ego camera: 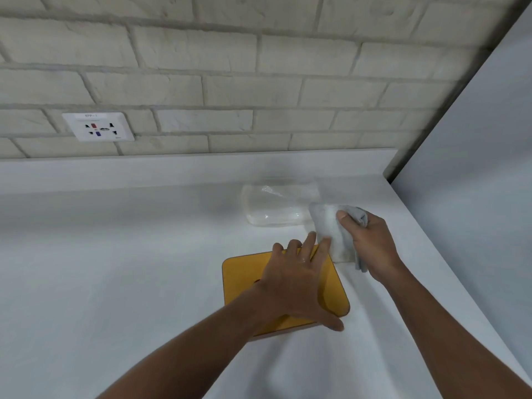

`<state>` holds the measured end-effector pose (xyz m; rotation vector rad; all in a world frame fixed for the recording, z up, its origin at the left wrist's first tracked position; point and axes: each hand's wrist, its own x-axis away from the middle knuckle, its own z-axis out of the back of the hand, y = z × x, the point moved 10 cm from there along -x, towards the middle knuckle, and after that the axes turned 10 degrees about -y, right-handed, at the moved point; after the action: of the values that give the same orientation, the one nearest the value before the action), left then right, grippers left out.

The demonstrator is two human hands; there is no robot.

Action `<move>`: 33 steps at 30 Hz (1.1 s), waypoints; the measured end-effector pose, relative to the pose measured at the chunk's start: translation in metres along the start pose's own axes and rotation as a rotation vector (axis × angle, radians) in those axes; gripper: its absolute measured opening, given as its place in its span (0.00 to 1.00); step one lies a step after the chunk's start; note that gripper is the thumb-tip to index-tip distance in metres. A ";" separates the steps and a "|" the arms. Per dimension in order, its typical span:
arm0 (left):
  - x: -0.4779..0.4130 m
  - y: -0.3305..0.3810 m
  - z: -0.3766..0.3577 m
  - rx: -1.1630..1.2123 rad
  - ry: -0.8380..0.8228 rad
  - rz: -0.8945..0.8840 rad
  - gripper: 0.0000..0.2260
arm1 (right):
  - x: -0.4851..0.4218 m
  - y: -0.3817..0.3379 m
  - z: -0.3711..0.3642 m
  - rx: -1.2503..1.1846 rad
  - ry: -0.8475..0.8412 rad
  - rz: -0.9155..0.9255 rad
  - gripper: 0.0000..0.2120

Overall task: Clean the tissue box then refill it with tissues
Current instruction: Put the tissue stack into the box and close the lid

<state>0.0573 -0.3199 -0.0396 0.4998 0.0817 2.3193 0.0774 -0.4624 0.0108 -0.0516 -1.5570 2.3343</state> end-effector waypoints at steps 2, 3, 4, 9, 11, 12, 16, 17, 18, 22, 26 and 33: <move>0.008 -0.012 0.015 0.206 0.106 0.025 0.61 | -0.001 -0.004 -0.002 -0.008 -0.027 0.017 0.04; 0.014 -0.026 0.029 0.330 0.212 0.042 0.57 | -0.001 -0.007 -0.004 -0.017 -0.051 0.037 0.03; 0.021 -0.042 0.044 0.449 0.323 0.051 0.52 | -0.002 -0.013 -0.007 -0.020 -0.086 0.071 0.04; 0.028 -0.095 0.102 0.436 0.393 -0.028 0.41 | 0.002 -0.060 -0.043 0.053 -0.270 0.298 0.09; 0.032 -0.103 0.120 0.264 0.423 -0.023 0.24 | 0.005 -0.083 -0.059 0.079 -0.273 0.399 0.10; 0.037 -0.110 0.128 0.263 0.444 -0.010 0.16 | 0.007 -0.092 -0.067 0.100 -0.270 0.438 0.11; 0.072 -0.147 0.141 0.469 0.531 -0.006 0.06 | 0.005 -0.102 -0.102 0.171 -0.312 0.418 0.19; 0.080 -0.157 0.138 0.478 0.506 -0.010 0.06 | 0.006 -0.102 -0.111 0.180 -0.325 0.411 0.18; 0.085 -0.167 0.133 0.481 0.448 0.000 0.07 | 0.008 -0.103 -0.121 0.170 -0.343 0.411 0.15; 0.114 -0.196 0.126 0.642 0.371 0.006 0.15 | 0.023 -0.112 -0.172 0.112 -0.463 0.420 0.09; 0.132 -0.202 0.139 0.620 0.508 0.051 0.16 | 0.041 -0.120 -0.223 0.195 -0.514 0.456 0.07; 0.141 -0.194 0.133 0.477 0.495 0.084 0.11 | 0.077 -0.135 -0.299 0.619 -0.391 0.625 0.11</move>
<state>0.1459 -0.0954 0.0900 0.1425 0.8783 2.4564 0.1022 -0.1260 0.0249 0.0838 -0.9623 3.4014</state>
